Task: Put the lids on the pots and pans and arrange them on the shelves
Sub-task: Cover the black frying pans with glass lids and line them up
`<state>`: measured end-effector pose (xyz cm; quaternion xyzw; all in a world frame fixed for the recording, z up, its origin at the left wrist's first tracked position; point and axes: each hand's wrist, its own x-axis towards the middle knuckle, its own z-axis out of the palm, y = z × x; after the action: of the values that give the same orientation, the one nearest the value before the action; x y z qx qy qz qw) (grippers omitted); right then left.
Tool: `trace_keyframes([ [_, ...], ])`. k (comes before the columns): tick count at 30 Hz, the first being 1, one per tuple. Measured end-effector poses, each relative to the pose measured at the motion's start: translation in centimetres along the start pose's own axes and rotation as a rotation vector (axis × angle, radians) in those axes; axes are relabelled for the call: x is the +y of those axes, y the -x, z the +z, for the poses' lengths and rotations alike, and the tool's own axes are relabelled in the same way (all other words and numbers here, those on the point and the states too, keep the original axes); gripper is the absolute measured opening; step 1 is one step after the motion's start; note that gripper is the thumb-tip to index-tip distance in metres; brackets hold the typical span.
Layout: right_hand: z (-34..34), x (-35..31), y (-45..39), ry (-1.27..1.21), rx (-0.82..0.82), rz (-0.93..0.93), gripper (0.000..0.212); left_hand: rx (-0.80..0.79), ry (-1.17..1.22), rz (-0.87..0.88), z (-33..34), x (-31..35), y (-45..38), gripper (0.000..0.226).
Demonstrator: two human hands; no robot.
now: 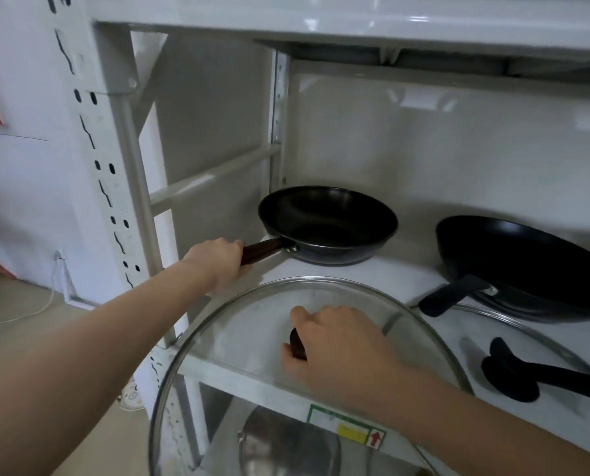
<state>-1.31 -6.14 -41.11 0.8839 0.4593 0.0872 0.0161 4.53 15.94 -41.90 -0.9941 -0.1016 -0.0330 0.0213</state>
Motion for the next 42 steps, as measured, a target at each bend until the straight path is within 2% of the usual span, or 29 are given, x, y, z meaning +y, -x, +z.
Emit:
trace_keyframes([
  [5,-3.9,-1.9,3.6,-0.041,-0.049,-0.053,0.027,-0.031,0.02,0.006,0.2,-0.2,0.0,0.043],
  [9,-8.2,-1.3,3.9,-0.031,-0.052,0.001,0.027,-0.075,0.061,0.005,-0.3,-0.2,-0.2,0.041],
  [12,-10.6,1.1,2.3,0.078,0.047,0.123,0.028,-0.184,0.164,-0.032,-0.9,-0.8,-0.4,0.043],
  [14,-11.2,3.4,0.4,0.169,0.152,0.192,0.03,-0.164,0.226,-0.041,-0.5,-1.4,-0.4,0.05],
  [16,-11.4,6.4,-2.0,0.157,0.209,0.275,0.033,-0.137,0.201,0.007,0.1,-1.4,-0.1,0.05],
  [18,-10.9,9.6,-4.9,0.067,0.19,0.362,0.032,-0.096,0.094,0.039,0.5,-1.0,0.2,0.039],
  [21,-9.0,14.2,-9.1,-0.007,0.146,0.409,0.029,-0.007,0.038,0.034,0.8,-0.5,0.2,0.044],
  [27,-5.2,19.8,-15.8,0.033,0.153,0.47,0.035,0.045,-0.005,0.035,1.1,0.0,1.5,0.042],
  [42,0.9,19.7,-25.6,0.076,0.054,0.437,0.043,0.053,0.027,0.028,2.1,-0.4,2.1,0.038],
])
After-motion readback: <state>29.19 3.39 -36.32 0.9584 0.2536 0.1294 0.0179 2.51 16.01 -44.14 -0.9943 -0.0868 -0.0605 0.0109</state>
